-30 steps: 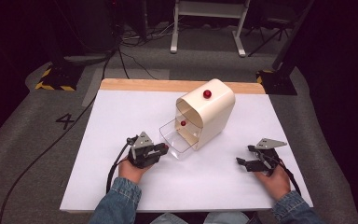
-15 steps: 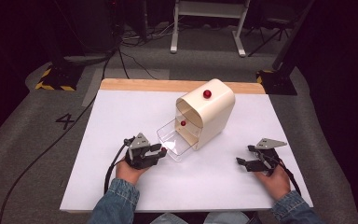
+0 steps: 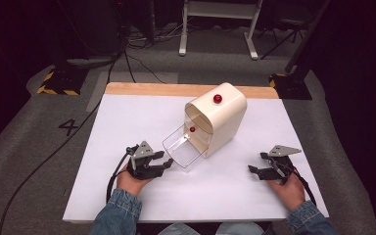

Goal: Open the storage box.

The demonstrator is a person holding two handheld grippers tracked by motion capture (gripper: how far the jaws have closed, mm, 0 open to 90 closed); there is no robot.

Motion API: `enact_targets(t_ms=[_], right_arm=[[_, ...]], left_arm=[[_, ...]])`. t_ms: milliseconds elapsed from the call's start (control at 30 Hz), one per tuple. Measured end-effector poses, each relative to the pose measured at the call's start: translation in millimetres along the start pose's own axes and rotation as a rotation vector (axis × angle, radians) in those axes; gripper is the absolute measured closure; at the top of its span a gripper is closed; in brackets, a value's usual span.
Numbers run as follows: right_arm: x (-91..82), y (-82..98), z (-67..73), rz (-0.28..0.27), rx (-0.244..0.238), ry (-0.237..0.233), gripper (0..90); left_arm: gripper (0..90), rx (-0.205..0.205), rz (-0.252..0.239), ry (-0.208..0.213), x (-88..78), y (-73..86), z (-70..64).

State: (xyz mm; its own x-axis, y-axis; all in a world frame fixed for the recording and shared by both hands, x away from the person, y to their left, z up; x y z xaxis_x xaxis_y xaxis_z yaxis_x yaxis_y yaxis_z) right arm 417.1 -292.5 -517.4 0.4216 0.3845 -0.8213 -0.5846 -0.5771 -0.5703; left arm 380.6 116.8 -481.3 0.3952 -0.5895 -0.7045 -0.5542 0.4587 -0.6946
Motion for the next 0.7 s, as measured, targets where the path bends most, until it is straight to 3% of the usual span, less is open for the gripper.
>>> enact_targets(t_ms=[133,333,700], right_arm=[[0.0,0.0,0.1,0.0,-0.001,0.001,21.2],[0.0,0.0,0.0,0.0,0.0,0.001,21.2],[0.0,0.0,0.2,0.0,-0.001,0.001,21.2]], left_arm=[[48.9,0.003,-0.01,0.01,-11.6,-12.1,-4.6],[48.6,0.013,-0.076,0.024,-28.1,-35.8,-10.2],[48.6,0.025,-0.144,0.034,-35.3,-70.4,-12.0]])
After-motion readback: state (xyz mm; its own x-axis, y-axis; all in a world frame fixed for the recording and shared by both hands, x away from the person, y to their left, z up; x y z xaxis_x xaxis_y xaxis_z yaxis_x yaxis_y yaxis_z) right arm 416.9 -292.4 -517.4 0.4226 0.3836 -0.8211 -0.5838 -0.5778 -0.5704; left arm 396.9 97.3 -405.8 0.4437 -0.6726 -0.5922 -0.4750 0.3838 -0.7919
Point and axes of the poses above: each handheld gripper's, and its own axes: x roughly forward along the jaws, y roughly out of its underside, z roughly to its left, the point moved 5 cm from there along x, roughly forward along the jaws, and after that the axes turned 13 degrees about z, right-handed, at the moved point
